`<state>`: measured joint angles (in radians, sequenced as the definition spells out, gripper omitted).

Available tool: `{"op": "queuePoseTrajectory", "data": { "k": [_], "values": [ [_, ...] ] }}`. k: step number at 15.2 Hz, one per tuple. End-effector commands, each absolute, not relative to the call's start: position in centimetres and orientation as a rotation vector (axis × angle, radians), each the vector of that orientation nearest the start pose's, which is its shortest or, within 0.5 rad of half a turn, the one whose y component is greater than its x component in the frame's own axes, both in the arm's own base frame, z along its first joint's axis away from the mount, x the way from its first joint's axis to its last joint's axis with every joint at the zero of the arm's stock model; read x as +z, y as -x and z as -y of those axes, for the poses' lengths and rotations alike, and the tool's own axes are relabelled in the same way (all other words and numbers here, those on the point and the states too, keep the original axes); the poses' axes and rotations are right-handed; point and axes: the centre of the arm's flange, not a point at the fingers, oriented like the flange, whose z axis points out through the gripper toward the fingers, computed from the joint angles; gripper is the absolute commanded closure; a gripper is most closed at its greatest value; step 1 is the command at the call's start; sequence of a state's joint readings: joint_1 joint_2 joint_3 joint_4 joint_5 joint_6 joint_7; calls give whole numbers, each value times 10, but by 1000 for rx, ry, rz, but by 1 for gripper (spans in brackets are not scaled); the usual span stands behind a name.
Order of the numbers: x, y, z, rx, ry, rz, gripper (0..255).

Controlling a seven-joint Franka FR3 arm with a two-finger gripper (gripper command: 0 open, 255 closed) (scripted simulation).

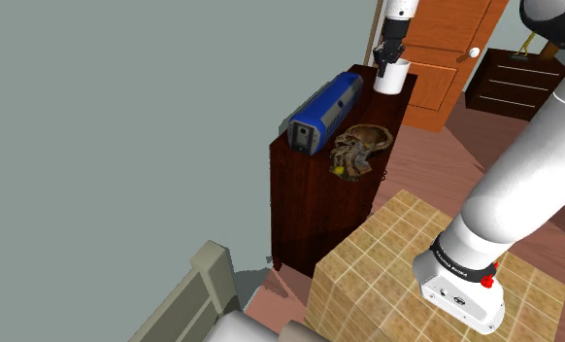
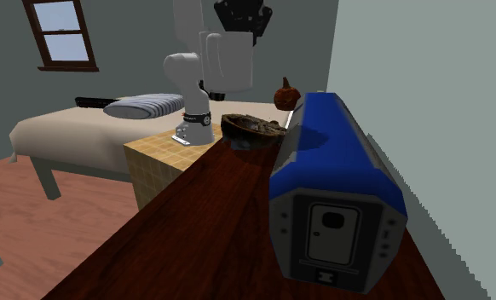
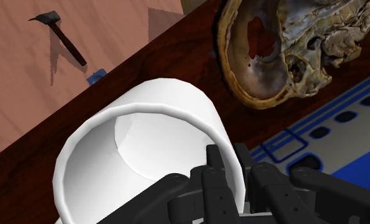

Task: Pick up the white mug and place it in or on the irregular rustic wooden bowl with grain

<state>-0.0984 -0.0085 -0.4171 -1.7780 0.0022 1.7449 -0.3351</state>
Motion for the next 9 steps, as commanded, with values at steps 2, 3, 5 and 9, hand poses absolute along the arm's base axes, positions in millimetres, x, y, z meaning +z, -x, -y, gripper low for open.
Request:
{"op": "queuePoseTrajectory", "data": {
  "k": [2, 3, 5, 9],
  "values": [
    [548, -474, 237, 32, 3114, -284, 255],
    [549, -470, 224, 32, 3114, -284, 255],
    [551, -462, 199, 32, 3114, -284, 255],
    [554, -448, 148, 32, 3114, -284, 255]
  ]
}}
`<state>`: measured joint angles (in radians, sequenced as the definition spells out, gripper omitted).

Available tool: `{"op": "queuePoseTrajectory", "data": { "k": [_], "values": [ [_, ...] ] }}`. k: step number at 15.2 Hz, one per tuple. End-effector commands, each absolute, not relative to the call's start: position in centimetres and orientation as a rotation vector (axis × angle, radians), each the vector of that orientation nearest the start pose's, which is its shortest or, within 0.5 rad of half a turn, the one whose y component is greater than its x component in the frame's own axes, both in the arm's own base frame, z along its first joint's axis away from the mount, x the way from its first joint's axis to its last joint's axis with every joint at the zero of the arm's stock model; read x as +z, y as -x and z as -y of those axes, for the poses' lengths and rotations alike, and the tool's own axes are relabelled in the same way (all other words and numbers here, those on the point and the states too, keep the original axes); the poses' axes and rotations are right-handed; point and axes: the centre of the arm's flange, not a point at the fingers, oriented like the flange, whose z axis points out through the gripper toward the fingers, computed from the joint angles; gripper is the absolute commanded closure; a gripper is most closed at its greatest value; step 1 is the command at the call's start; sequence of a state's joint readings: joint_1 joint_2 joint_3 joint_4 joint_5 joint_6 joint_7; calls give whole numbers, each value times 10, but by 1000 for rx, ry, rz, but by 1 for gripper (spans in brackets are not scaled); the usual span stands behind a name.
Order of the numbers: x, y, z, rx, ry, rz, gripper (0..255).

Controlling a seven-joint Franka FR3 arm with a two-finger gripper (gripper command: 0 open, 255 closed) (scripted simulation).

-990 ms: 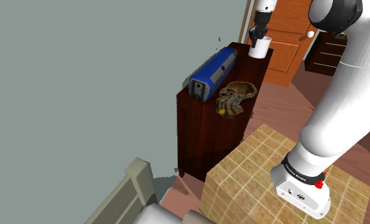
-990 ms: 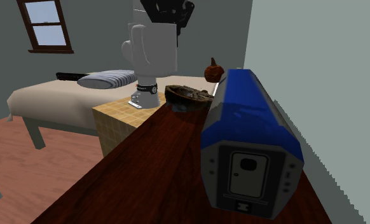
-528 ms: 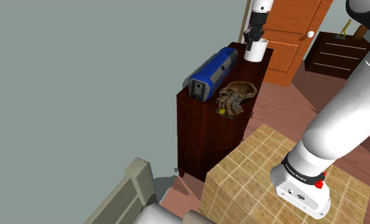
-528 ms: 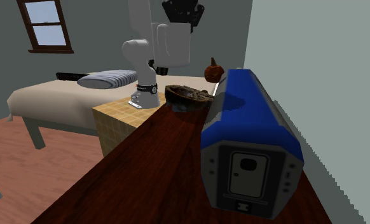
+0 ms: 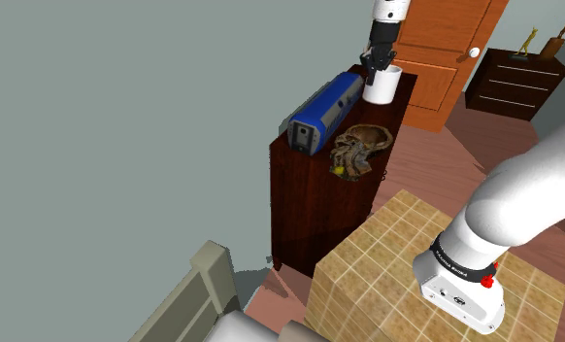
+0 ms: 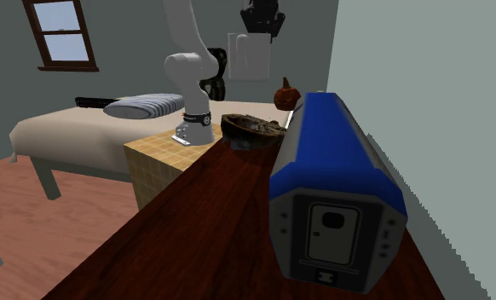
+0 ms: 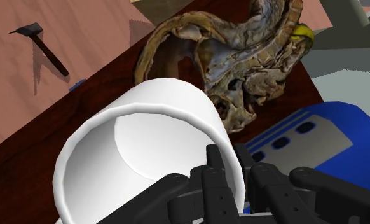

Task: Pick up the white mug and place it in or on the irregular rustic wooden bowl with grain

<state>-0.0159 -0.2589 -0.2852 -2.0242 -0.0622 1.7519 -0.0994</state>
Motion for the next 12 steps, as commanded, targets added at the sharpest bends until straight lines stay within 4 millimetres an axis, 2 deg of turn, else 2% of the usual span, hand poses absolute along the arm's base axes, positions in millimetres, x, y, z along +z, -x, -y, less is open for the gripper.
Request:
{"op": "queuePoseTrajectory", "data": {
  "k": [1, 7, 12],
  "values": [
    [555, -444, 136, 32, 3114, -284, 255],
    [560, -423, 64, 32, 3114, -284, 255],
    [533, -423, 64, 32, 3114, -284, 255]
  ]
}}
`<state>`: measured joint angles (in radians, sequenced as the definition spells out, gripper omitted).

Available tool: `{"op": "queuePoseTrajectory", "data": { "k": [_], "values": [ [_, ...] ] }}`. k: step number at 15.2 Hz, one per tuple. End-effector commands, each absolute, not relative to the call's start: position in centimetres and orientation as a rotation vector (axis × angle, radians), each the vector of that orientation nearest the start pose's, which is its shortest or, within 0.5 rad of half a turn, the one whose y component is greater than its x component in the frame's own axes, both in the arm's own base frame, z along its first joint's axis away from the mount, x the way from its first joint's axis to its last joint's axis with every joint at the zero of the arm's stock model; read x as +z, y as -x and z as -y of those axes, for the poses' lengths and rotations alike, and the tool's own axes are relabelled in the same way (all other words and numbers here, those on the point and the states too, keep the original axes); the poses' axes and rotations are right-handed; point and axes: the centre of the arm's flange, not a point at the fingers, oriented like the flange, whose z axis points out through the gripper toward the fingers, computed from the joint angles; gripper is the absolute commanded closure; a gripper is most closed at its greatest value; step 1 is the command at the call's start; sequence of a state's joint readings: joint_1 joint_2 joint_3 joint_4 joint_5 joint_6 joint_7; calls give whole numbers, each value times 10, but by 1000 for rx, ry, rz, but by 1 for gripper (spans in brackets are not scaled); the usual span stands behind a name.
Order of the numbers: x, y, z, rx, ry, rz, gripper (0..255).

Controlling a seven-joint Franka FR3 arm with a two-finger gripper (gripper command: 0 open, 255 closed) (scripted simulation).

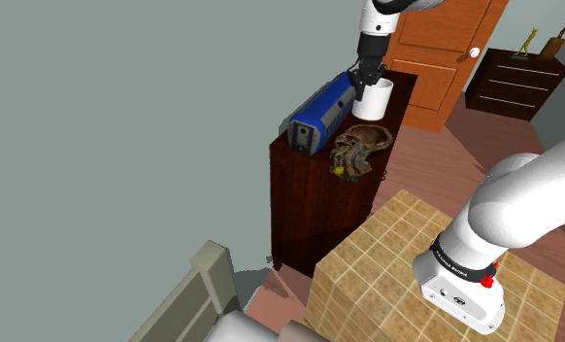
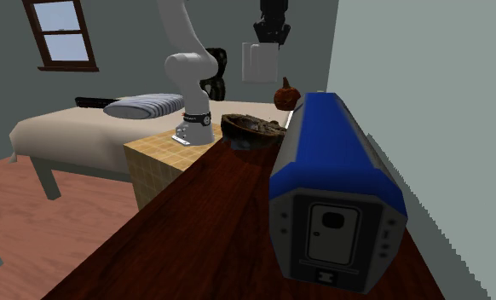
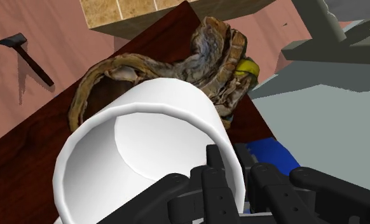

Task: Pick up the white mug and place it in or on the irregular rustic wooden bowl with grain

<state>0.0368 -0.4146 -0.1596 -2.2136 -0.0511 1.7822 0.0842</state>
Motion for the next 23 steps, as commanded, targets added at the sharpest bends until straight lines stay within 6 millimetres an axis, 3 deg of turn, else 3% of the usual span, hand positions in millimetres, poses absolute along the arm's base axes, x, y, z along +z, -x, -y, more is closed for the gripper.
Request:
{"op": "queuePoseTrajectory", "data": {
  "k": [1, 12, 20, 21, 23],
  "values": [
    [528, -423, 64, 32, 3114, -284, 255],
    [470, -423, 64, 32, 3114, -284, 255],
    [467, -423, 64, 32, 3114, -284, 255],
    [467, -423, 64, 32, 3114, -284, 0],
    [467, -423, 64, 32, 3114, -284, 0]
  ]
}}
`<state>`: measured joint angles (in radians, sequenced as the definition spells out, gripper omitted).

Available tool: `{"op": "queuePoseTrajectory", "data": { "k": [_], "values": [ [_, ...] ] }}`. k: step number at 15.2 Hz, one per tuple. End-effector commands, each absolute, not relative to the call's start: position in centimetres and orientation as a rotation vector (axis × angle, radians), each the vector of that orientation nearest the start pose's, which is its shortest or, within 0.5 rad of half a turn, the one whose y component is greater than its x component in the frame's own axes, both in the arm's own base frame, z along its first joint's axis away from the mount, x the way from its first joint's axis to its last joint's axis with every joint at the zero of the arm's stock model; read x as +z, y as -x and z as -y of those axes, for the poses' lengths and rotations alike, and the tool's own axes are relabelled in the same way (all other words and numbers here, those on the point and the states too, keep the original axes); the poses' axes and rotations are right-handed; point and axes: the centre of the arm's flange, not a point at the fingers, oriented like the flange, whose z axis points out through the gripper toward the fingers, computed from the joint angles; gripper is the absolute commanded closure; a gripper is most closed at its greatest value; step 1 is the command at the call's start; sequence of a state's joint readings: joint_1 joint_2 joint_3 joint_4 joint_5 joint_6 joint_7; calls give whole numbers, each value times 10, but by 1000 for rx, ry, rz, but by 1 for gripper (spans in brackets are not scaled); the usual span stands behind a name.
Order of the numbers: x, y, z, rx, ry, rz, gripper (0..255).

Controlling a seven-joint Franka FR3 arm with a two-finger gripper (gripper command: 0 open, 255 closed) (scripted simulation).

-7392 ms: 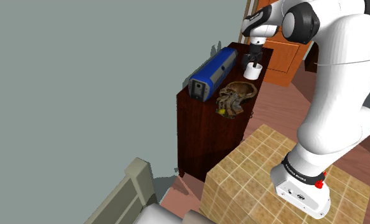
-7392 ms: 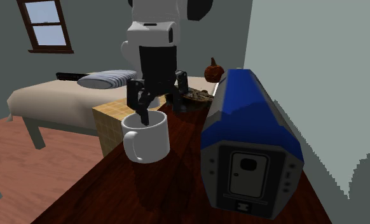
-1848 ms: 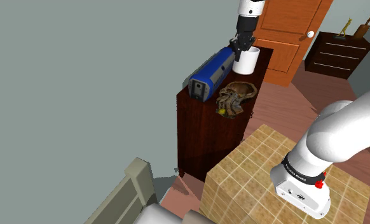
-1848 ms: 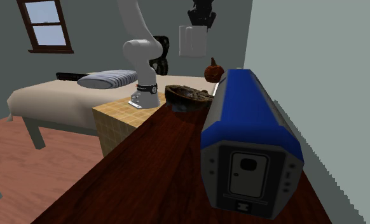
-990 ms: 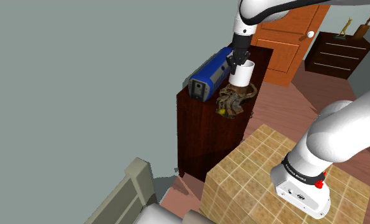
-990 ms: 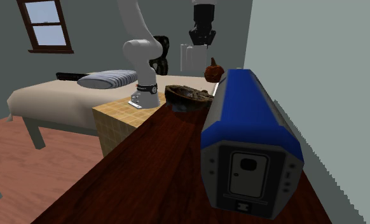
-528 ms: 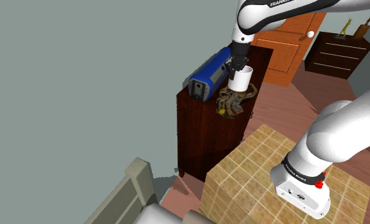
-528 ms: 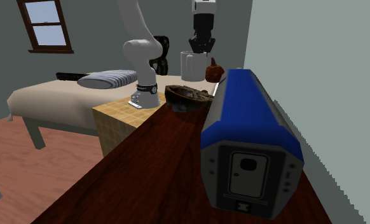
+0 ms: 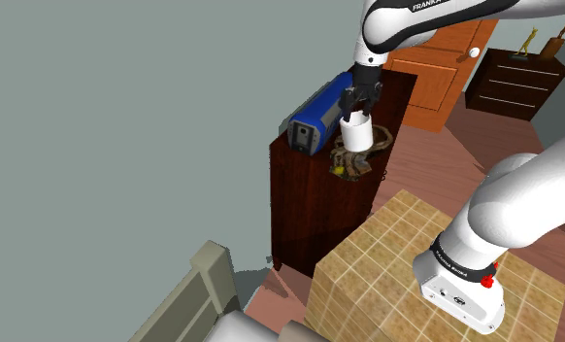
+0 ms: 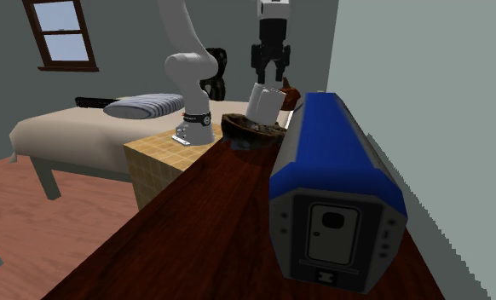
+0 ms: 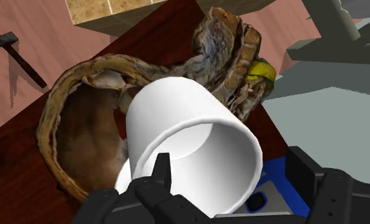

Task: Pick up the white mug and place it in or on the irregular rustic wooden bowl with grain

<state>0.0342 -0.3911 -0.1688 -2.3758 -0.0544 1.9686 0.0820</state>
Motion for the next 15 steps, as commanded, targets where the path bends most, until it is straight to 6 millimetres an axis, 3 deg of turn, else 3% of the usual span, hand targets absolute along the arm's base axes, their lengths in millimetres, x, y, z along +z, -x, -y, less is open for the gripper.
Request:
{"op": "queuePoseTrajectory", "data": {
  "k": [1, 3, 7, 15],
  "values": [
    [467, -423, 64, 32, 3114, -284, 0],
    [467, -423, 64, 32, 3114, -284, 0],
    [517, -424, 65, 32, 3114, -284, 0],
    [517, -424, 65, 31, 3114, -284, 0]
  ]
}}
